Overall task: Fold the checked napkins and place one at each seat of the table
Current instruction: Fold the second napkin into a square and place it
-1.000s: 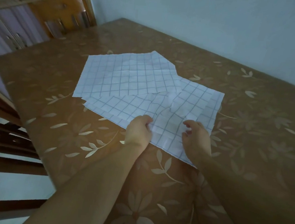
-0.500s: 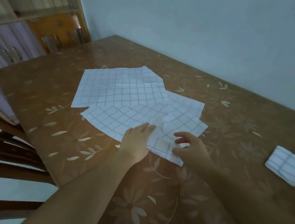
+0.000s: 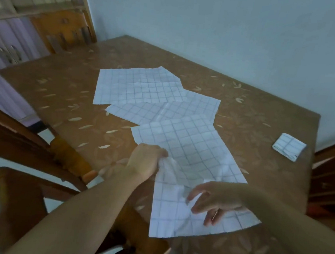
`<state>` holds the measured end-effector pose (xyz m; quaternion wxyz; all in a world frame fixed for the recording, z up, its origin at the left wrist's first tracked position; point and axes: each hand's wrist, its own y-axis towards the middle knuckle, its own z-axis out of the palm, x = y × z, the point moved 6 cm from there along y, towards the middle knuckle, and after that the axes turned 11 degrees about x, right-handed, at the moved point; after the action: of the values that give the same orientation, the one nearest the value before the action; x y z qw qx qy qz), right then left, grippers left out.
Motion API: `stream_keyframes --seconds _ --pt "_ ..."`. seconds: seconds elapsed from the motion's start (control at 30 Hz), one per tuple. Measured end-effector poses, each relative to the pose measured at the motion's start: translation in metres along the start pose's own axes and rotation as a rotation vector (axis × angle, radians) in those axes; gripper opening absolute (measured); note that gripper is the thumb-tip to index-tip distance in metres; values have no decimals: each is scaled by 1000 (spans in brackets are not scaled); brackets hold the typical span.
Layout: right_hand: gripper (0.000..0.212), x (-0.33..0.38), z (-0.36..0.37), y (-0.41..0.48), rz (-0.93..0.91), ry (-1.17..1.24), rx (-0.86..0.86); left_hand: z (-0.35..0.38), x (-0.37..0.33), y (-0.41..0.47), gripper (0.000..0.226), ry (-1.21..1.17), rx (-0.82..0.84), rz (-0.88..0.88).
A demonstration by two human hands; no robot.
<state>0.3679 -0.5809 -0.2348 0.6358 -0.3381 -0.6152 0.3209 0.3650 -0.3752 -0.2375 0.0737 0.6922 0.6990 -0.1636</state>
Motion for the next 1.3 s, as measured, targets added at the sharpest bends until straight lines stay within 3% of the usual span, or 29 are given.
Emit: stream_keyframes --seconds 0.07,0.13,0.2,0.27,0.43,0.63,0.8,0.87,1.0,1.13,1.3 --pt "23 1 -5 0 14 -130 -140 -10 -9 -11 41 -15 -24 40" --pt "10 10 -19 -4 -23 -250 -403 -18 -14 -22 34 -7 -76 82" --pt "8 23 -30 -12 -89 -348 -667 -28 -21 -34 33 -23 -132 125" --pt "16 34 -31 -14 -155 -387 -783 -39 -29 -45 33 -10 -203 175" --pt "45 59 -19 -16 -201 -463 -826 -80 -59 -66 30 18 -296 261" --pt "46 61 -17 -39 -179 -309 -855 -131 -73 -96 22 -121 -361 226" --pt "53 98 5 -63 -397 -155 -738 -169 -84 -114 24 -191 -302 223" --pt "45 121 25 -82 -517 -111 -649 -185 -91 -123 22 -250 -283 259" --pt "10 150 56 -133 -548 -90 -648 -221 -107 -142 20 -365 -257 331" --pt "13 159 73 -187 -609 -123 -804 -263 -132 -165 24 -408 -273 414" --pt "15 139 117 -238 -743 -61 -925 -283 -154 -193 13 -256 -191 297"
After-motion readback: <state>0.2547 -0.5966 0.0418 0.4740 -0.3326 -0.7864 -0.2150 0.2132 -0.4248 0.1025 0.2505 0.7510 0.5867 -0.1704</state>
